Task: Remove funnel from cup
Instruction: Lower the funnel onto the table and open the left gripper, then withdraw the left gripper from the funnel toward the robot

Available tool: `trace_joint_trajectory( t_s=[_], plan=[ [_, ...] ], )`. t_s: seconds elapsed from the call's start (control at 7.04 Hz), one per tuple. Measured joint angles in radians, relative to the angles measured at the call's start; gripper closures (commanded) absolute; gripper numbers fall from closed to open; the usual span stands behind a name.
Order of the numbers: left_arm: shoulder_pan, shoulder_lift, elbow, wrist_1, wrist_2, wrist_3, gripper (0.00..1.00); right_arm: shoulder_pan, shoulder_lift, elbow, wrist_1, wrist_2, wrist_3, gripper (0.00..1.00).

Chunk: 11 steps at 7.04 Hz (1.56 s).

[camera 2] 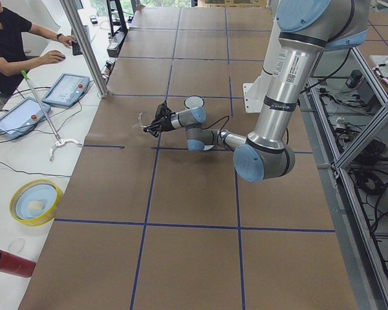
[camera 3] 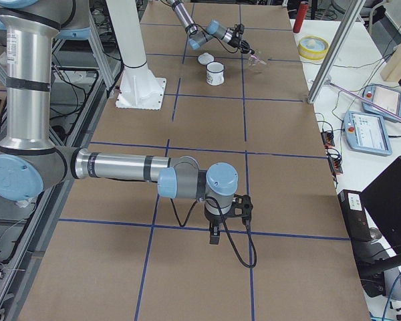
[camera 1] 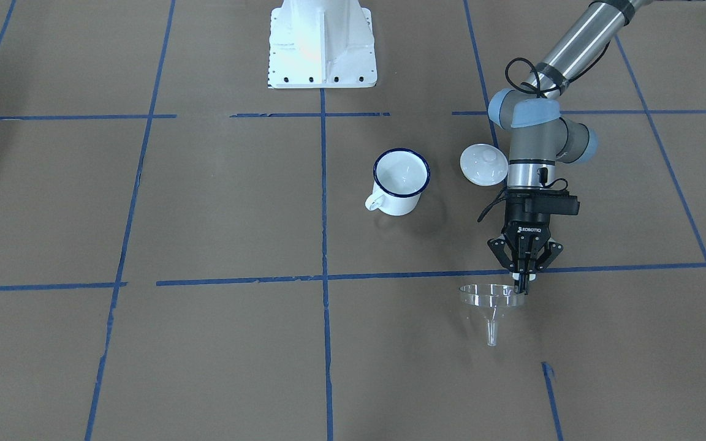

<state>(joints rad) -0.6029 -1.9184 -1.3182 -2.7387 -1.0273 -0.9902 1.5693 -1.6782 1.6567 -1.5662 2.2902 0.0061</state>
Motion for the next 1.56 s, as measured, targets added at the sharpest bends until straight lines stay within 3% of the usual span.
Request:
trace_joint_trajectory(
  t_s=[0.43, 0.71, 1.28, 1.56],
  plan=[
    [0.005, -0.005, 0.024, -0.008, 0.002, 0.0, 1.0, 0.0, 0.0, 0.0, 0.0, 0.0, 0.0, 0.0],
    [0.004, -0.008, 0.029, -0.008, 0.0, 0.001, 0.01, 0.0, 0.001, 0.0, 0.0, 0.0, 0.0, 0.0],
    [0.001, -0.01, 0.024, -0.013, -0.004, 0.003, 0.0, 0.0, 0.001, 0.0, 0.0, 0.0, 0.0, 0.0],
    [-0.012, 0.02, -0.05, -0.024, -0.081, 0.037, 0.0, 0.0, 0.0, 0.0, 0.0, 0.0, 0.0, 0.0]
  ],
)
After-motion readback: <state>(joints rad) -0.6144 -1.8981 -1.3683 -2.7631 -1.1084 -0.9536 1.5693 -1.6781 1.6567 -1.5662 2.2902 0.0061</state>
